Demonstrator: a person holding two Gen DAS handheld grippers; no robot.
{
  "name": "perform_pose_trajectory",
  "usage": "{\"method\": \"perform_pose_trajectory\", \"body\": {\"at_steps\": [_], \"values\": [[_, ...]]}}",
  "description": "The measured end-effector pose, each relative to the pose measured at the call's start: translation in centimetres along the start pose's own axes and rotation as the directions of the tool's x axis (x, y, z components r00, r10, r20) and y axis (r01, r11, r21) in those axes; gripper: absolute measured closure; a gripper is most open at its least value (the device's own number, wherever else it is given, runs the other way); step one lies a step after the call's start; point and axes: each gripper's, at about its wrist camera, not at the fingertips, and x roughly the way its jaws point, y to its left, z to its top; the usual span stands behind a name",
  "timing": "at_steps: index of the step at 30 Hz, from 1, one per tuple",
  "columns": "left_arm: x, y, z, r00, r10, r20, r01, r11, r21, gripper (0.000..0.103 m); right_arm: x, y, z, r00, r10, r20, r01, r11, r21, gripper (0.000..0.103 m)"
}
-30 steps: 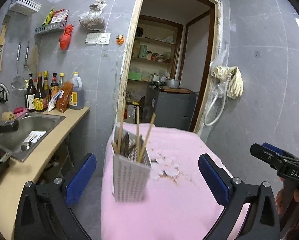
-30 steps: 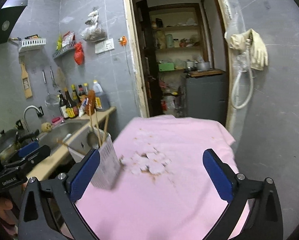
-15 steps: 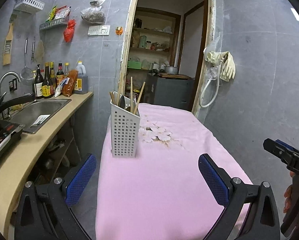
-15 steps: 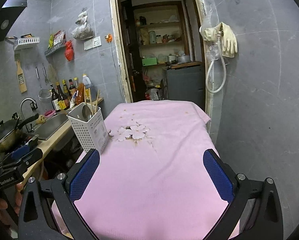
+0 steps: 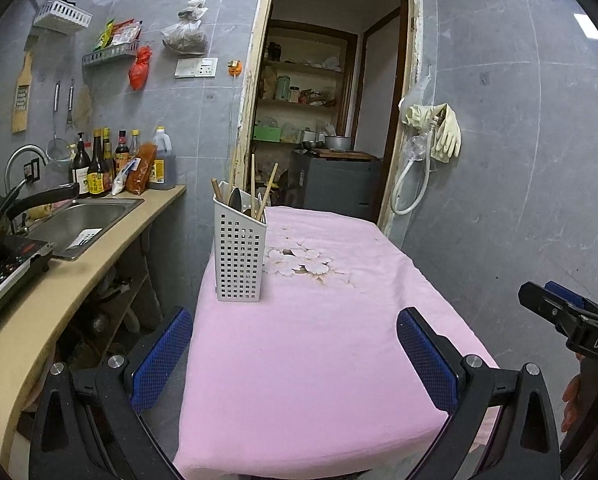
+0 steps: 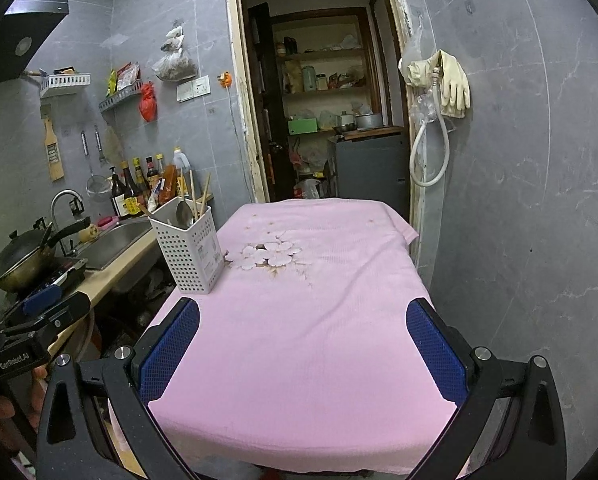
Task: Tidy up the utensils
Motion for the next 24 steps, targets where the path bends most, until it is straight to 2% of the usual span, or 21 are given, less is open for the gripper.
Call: {"method": "perform_pose_trajectory", "body": {"at_steps": [24], "values": [[0.04, -0.80, -0.09, 1.000, -0.007, -0.004, 0.007, 1.000, 0.000, 0.000, -0.29, -0.06, 0.21, 1.000, 0.002, 0.001, -0.002, 1.000, -0.009, 0.001]]}}
